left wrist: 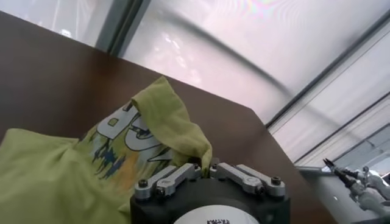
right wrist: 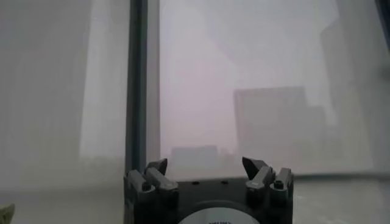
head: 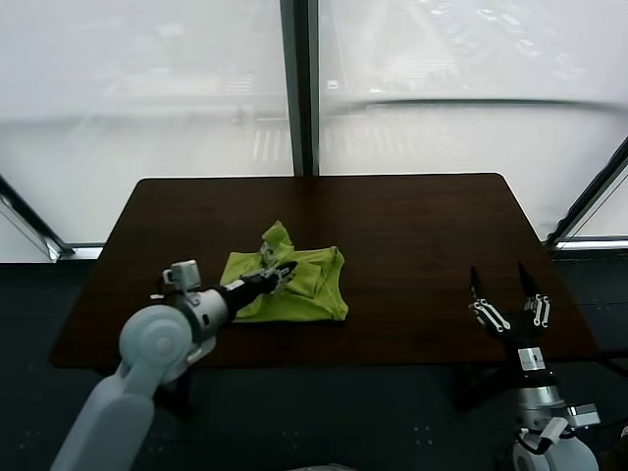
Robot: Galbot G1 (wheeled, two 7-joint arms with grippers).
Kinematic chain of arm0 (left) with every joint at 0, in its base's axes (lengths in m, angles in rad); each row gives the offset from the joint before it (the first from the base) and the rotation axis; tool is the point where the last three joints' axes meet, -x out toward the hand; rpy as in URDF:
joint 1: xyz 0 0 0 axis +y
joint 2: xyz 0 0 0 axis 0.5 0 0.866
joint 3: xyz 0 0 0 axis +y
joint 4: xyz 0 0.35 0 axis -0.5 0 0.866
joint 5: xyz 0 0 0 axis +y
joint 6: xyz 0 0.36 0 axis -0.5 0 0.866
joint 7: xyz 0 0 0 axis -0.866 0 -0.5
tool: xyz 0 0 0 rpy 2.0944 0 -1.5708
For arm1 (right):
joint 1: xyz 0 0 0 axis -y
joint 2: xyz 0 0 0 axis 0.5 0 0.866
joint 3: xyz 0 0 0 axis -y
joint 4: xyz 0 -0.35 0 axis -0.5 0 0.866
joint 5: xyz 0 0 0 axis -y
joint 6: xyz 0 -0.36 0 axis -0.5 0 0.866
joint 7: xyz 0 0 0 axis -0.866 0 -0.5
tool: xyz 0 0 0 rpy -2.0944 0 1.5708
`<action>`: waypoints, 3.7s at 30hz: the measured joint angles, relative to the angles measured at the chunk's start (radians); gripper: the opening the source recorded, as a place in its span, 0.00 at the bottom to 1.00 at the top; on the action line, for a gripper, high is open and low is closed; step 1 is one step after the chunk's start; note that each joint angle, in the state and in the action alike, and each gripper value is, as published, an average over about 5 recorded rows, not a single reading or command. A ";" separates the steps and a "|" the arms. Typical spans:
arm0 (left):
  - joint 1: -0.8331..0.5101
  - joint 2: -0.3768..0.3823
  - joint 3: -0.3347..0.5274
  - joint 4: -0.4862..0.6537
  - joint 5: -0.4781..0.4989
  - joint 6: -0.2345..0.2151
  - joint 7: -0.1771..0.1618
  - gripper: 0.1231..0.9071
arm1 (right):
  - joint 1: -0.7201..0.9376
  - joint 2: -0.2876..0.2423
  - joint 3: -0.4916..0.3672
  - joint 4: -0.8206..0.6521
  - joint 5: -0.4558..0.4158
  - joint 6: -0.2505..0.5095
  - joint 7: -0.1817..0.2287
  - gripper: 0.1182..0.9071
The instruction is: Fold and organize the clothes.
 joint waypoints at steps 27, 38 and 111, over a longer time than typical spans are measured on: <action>0.050 -0.273 0.036 0.115 0.190 0.000 0.008 0.76 | 0.053 0.002 -0.063 -0.076 -0.047 0.007 -0.008 1.00; 0.093 -0.395 0.093 0.107 0.277 0.000 0.007 1.00 | 0.090 -0.017 -0.105 -0.095 -0.059 -0.004 -0.009 1.00; 0.167 -0.259 -0.165 -0.184 0.399 -0.049 0.090 1.00 | 0.527 -0.227 -0.818 -0.168 -0.238 -0.534 0.016 0.37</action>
